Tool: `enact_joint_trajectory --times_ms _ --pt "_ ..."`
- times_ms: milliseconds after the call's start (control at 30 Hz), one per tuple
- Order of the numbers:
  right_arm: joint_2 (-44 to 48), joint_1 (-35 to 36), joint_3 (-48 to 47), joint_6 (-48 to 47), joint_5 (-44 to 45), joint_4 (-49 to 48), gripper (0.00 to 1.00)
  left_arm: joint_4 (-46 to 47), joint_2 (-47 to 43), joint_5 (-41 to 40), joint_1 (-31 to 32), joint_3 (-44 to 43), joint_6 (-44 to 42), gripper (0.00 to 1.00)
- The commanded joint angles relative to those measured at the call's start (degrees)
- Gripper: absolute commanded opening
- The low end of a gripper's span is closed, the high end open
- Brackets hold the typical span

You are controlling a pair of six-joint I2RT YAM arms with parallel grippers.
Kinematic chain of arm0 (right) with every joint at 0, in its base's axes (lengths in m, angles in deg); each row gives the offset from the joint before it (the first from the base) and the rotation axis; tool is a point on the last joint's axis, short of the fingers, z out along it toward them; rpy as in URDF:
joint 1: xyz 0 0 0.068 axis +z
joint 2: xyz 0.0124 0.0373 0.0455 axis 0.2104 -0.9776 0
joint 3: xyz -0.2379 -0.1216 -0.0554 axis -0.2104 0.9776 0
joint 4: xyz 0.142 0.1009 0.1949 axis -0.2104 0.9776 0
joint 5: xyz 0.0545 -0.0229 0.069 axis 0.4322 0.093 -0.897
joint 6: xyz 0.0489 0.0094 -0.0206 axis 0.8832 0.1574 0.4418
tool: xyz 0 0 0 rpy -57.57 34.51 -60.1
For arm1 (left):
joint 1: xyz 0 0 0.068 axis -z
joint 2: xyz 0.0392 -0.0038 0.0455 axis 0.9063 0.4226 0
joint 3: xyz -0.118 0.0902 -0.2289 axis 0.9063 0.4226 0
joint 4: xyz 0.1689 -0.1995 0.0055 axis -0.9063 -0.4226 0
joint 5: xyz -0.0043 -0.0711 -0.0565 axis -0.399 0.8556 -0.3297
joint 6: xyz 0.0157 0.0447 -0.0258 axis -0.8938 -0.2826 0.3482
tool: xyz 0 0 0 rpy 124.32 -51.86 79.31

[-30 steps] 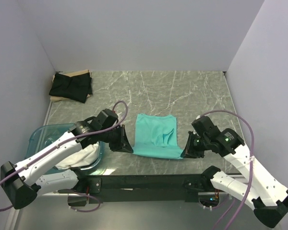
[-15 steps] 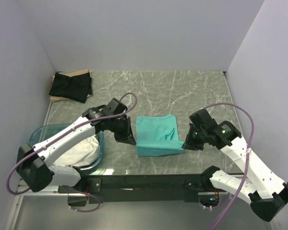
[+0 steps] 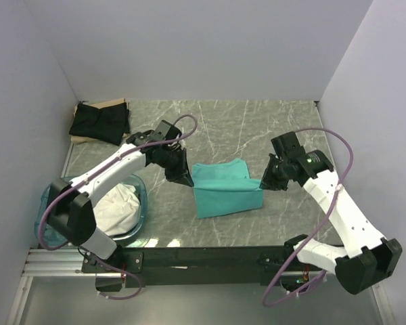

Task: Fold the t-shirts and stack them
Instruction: Fold the tshirt

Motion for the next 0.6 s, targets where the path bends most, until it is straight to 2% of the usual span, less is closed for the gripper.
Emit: enact_joint_trajectory --times_ms 0,567 --pt "-2.2 -2.3 -4.1 -4.7 2.4 -2.5 0.0 -0.6 2.7 0.4 -1.9 -4.1 -3.8 0.0" --pt "-20.3 -6.7 -11.9 -13.0 2.9 -9.8 0.0 -1.3 16.0 1.3 -7.6 -12.0 -7.0 0.0"
